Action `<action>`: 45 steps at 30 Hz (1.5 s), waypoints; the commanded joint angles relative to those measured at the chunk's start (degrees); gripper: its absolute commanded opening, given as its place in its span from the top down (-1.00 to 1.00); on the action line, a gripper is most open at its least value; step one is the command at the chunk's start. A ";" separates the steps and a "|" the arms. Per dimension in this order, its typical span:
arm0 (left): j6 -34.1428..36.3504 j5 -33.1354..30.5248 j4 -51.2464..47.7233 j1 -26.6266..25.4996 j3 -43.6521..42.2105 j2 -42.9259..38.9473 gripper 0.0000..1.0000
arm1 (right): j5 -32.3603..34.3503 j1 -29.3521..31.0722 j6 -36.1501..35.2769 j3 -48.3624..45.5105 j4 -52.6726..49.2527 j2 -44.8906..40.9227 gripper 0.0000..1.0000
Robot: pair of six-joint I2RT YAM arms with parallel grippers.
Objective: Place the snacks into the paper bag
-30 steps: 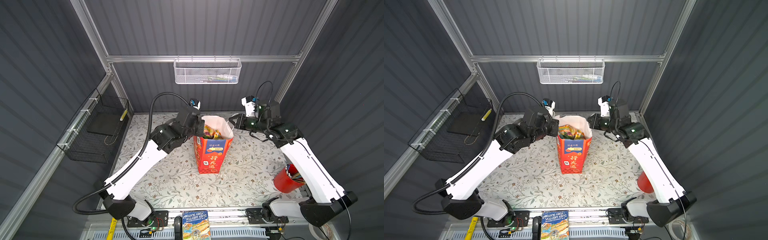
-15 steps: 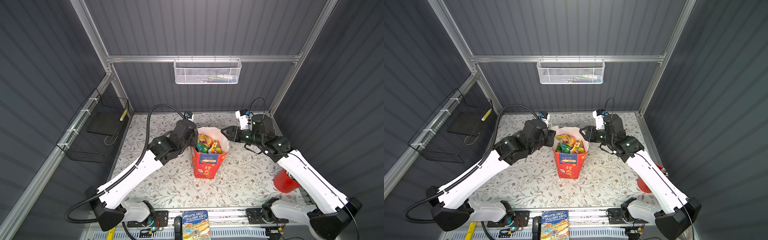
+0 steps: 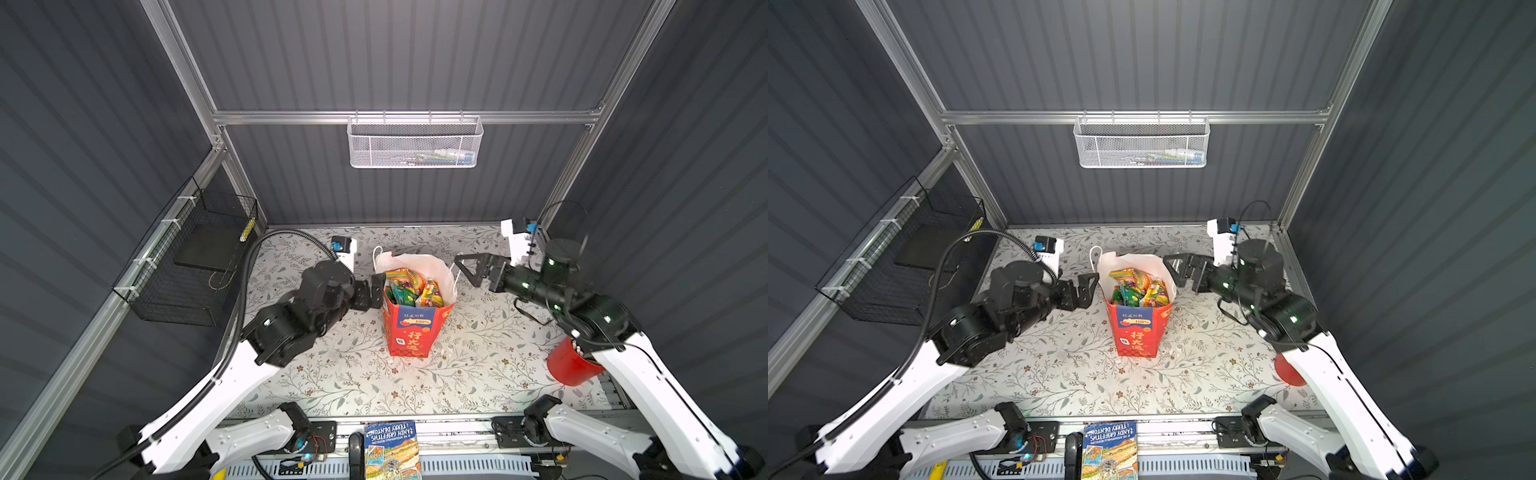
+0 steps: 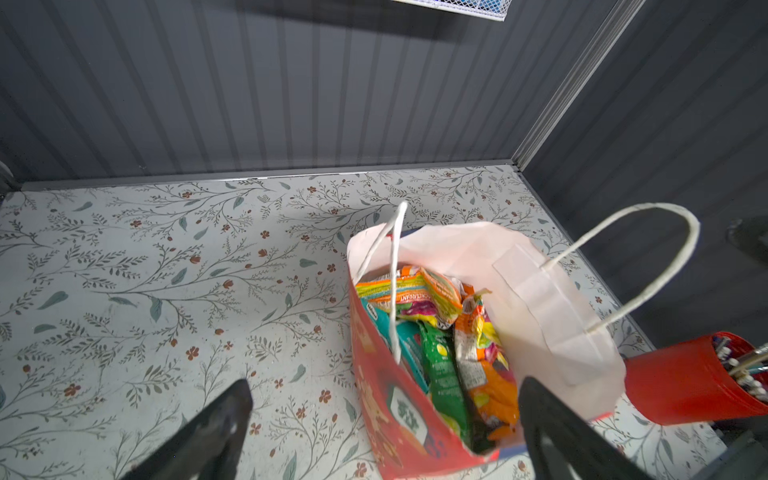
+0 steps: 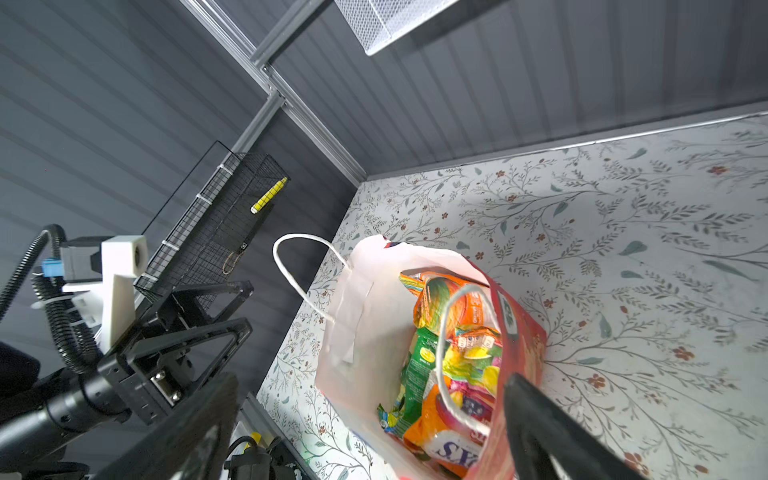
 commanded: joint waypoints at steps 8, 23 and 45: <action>-9.66 -11.10 -4.65 0.23 -15.84 -16.21 -1.00 | 27.18 0.15 -7.31 -18.65 -1.60 -15.21 -0.98; 2.20 -46.16 35.74 2.72 -38.95 -3.92 -0.99 | 36.75 -0.68 -11.58 -31.41 12.68 -12.34 -0.99; 24.44 -32.36 106.07 30.59 -54.53 38.43 -0.99 | 41.18 -14.08 -26.55 -49.91 56.76 2.05 -0.98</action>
